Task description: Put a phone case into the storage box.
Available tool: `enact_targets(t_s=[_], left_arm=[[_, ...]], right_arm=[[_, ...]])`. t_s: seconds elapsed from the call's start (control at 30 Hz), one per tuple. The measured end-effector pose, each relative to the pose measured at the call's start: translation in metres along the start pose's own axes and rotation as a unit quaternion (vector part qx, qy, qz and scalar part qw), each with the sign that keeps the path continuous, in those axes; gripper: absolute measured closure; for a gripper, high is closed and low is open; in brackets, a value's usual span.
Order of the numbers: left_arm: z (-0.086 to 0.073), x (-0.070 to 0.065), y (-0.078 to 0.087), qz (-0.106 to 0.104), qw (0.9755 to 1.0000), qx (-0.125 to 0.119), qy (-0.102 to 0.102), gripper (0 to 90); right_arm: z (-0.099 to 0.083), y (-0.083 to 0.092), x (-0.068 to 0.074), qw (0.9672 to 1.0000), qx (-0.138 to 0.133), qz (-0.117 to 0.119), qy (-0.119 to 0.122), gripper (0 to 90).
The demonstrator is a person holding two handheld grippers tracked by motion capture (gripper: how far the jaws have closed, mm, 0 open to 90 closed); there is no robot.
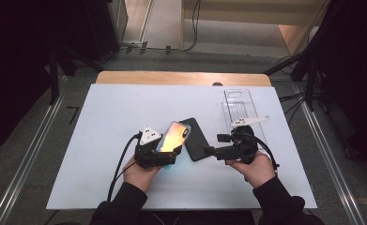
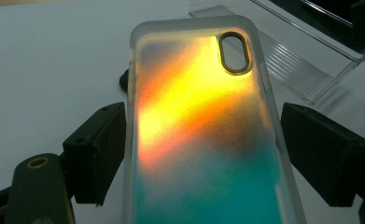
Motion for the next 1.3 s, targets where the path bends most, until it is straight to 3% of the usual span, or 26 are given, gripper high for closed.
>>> enact_targets(t_s=[0.2,0.33,0.5,0.7,1.17,1.3], left_arm=[[-0.003,-0.001,0.000,-0.002,0.9993,-0.022,0.031,17.1],[-0.005,0.000,0.000,0.009,0.9991,-0.030,0.029,17.1],[-0.004,-0.005,0.002,0.019,0.9985,-0.049,0.012,17.1],[-0.004,-0.012,0.004,0.023,0.9971,-0.073,0.000,17.1],[-0.002,-0.024,0.009,0.015,0.9945,-0.103,-0.002,17.0],[0.001,-0.028,0.012,0.010,0.9937,-0.111,0.009,17.0]], right_arm=[[0.016,-0.001,-0.001,0.9999,-0.014,0.001,-0.007,13.1],[0.021,-0.004,-0.001,0.9995,-0.023,0.008,-0.020,13.1],[0.029,-0.012,0.001,0.9981,-0.031,0.027,-0.047,18.2],[0.035,-0.020,0.001,0.9980,-0.030,0.030,-0.046,18.8],[0.044,-0.035,-0.001,0.9953,-0.049,0.047,-0.069,27.3],[0.043,-0.045,-0.002,0.9930,-0.040,0.061,-0.093,37.3]])
Point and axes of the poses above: each handheld gripper's, and its own axes: y roughly backward along the jaws, z roughly out of its top, x roughly to its left, the point moved 10 cm from there along -y, roughly forward along the jaws, and after that the axes turned 15 degrees about z, right-handed, at the moved point
